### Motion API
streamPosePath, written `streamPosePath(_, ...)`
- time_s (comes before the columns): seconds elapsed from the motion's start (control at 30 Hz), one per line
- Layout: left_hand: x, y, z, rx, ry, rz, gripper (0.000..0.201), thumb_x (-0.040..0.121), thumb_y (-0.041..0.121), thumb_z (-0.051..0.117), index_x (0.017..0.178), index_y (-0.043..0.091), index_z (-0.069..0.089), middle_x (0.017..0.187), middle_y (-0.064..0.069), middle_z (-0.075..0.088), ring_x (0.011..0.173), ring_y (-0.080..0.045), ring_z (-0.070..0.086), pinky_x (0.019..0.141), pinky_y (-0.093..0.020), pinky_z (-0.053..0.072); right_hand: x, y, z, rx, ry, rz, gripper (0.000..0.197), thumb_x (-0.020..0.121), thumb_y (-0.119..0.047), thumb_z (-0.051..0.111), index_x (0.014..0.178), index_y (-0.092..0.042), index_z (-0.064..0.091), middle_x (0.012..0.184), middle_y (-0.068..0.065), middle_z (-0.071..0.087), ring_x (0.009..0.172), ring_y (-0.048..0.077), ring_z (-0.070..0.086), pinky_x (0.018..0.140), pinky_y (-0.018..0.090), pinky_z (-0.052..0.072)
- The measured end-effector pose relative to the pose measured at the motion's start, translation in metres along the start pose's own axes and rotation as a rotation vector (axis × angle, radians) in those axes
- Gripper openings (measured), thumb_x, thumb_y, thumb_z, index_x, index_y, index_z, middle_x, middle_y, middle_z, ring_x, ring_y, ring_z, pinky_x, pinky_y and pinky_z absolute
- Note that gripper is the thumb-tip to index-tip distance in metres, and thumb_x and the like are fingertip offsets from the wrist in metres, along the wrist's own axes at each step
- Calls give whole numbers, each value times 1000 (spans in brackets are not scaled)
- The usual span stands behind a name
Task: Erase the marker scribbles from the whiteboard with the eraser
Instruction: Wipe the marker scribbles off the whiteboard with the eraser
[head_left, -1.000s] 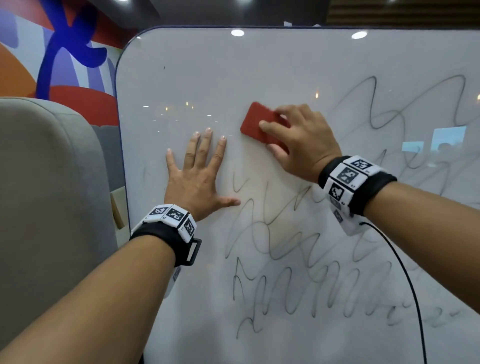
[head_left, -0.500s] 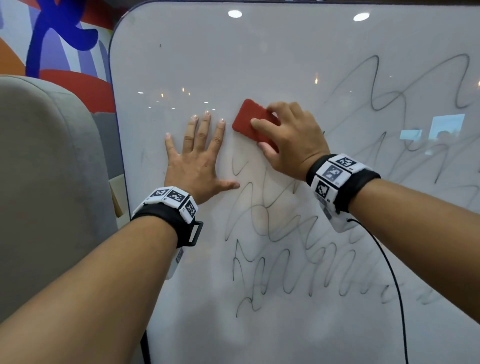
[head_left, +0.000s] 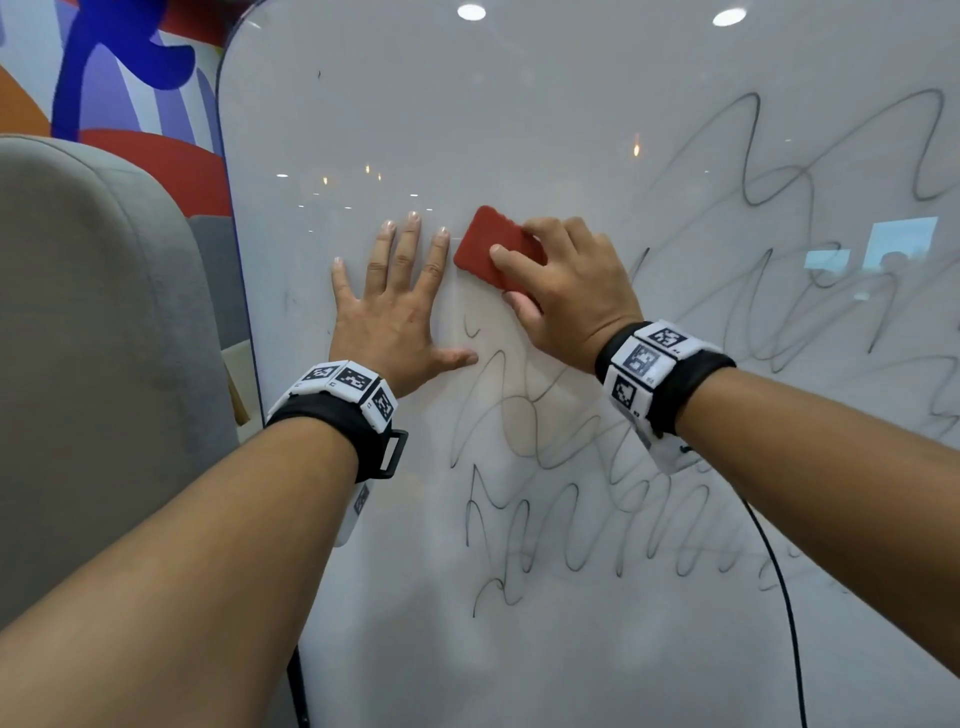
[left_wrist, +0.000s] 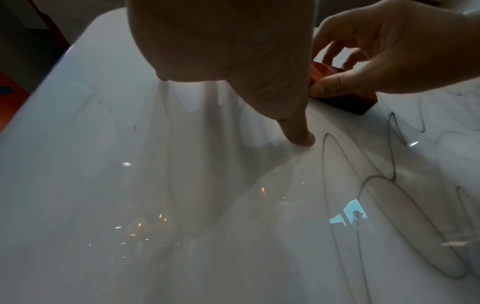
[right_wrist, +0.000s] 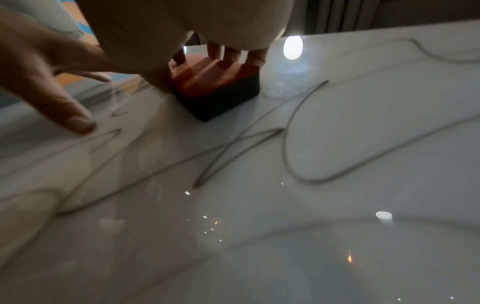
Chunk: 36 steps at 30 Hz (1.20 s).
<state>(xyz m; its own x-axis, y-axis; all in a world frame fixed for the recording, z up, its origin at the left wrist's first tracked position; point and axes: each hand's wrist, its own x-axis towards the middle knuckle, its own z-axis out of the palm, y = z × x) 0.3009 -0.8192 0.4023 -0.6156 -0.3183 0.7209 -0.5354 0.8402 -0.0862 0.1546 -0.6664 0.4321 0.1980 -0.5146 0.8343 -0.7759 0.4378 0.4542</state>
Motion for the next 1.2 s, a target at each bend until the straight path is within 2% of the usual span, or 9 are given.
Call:
streamPosePath(0.07,-1,0,1,-5,7,2,125,69,85,56,155,31,-18,162,3,-25,150,-20,-18,116,-67,7,-13,-11,6,9,-16,-58,43,77,-28,70,118,-18,64,117,17,60,93,37,56,69,42,46)
streamPosePath(0.2,-3,-1,1,8,-2,12,127,68,85,55,155,29,-19,163,1,-24,151,-22,-18,116,-67,9,-31,-11,12,23,-103,-329,31,86,-28,60,115,-20,65,114,14,63,89,33,58,67,41,46)
streamPosePath(0.27,-3,-1,1,13,-8,9,128,68,84,57,154,29,-20,162,1,-25,150,-22,-19,116,-67,8,-22,-1,8,10,-114,-373,30,86,-29,60,115,-22,65,115,14,62,89,34,59,68,42,46)
streamPosePath(0.47,-4,-2,2,7,-28,6,128,68,85,57,153,31,-22,161,3,-28,150,-20,-21,117,-66,6,-3,11,-2,-24,-38,-117,40,78,-28,66,118,-20,64,118,17,61,94,37,58,70,42,44)
streamPosePath(0.6,-6,-2,3,1,-22,9,129,67,83,59,154,31,-21,161,3,-27,150,-20,-21,116,-67,7,-36,-4,11,3,-59,-235,38,80,-25,66,117,-19,65,116,17,62,91,35,57,69,40,43)
streamPosePath(0.73,-9,-3,5,29,-21,14,128,68,84,57,154,30,-20,162,2,-25,150,-21,-19,115,-67,9,-45,9,8,36,-131,-363,44,79,-24,61,123,-21,64,122,17,61,93,34,56,71,40,44)
streamPosePath(0.93,-10,-4,7,24,-33,22,126,70,84,56,153,30,-22,161,3,-28,150,-21,-21,116,-66,7,-32,24,-1,16,-25,-69,51,77,-26,68,128,-18,62,124,20,58,96,37,54,72,44,49)
streamPosePath(1.1,-12,-7,12,41,-22,50,128,69,85,53,152,28,-25,161,0,-30,150,-22,-21,116,-66,5,-73,-12,20,62,-89,-284,44,82,-24,68,124,-17,61,118,20,61,90,35,58,68,43,47)
streamPosePath(1.2,-14,-8,13,68,-57,57,133,67,88,53,149,27,-31,158,-2,-35,149,-21,-25,117,-66,3,-66,-3,16,52,-88,-320,42,82,-24,67,124,-19,63,118,18,62,91,35,59,69,42,47)
